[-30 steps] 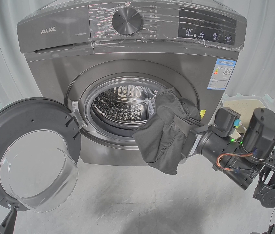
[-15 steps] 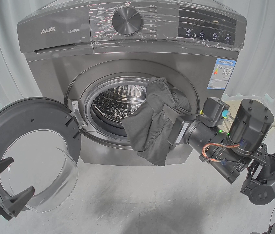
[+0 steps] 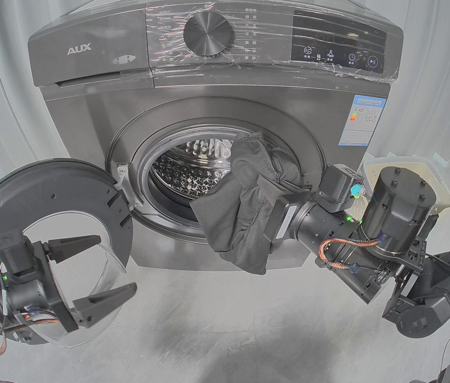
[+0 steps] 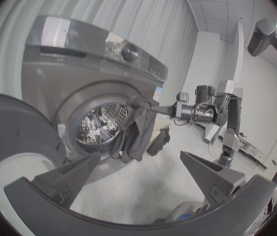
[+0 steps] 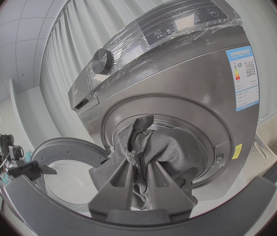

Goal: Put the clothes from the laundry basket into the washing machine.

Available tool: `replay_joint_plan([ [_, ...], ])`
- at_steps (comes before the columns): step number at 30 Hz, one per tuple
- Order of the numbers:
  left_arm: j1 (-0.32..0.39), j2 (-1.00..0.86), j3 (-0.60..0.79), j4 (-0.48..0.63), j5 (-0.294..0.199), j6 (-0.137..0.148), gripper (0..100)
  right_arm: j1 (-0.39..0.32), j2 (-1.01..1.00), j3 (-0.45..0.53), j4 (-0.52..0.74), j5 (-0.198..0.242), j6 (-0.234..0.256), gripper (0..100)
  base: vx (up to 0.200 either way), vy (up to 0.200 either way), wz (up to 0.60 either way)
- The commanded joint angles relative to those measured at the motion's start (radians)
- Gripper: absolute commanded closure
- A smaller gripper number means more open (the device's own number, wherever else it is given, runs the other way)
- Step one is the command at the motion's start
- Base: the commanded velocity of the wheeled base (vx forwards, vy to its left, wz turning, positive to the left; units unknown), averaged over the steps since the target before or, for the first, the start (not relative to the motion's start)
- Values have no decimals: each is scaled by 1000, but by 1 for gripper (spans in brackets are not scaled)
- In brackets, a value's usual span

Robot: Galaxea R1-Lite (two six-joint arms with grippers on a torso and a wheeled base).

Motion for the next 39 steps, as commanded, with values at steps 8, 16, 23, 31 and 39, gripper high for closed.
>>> replay_joint_plan([
  [8,-117,321,-50,-54,3,-3,0,2,11,-3,-3,3,0,100,0,0,0],
  [16,-146,451,-105,-150,3,-35,0,4,13,1,-14,1,0,100,0,0,0],
  [23,-169,585,-155,-228,1,-63,0,7,13,0,-16,1,0,100,0,0,0],
  [31,-188,741,-177,-432,5,-96,0,10,13,0,-16,1,0,100,0,0,0],
  [39,-188,858,-200,-565,40,-104,0,10,9,1,-16,1,0,100,0,0,0],
])
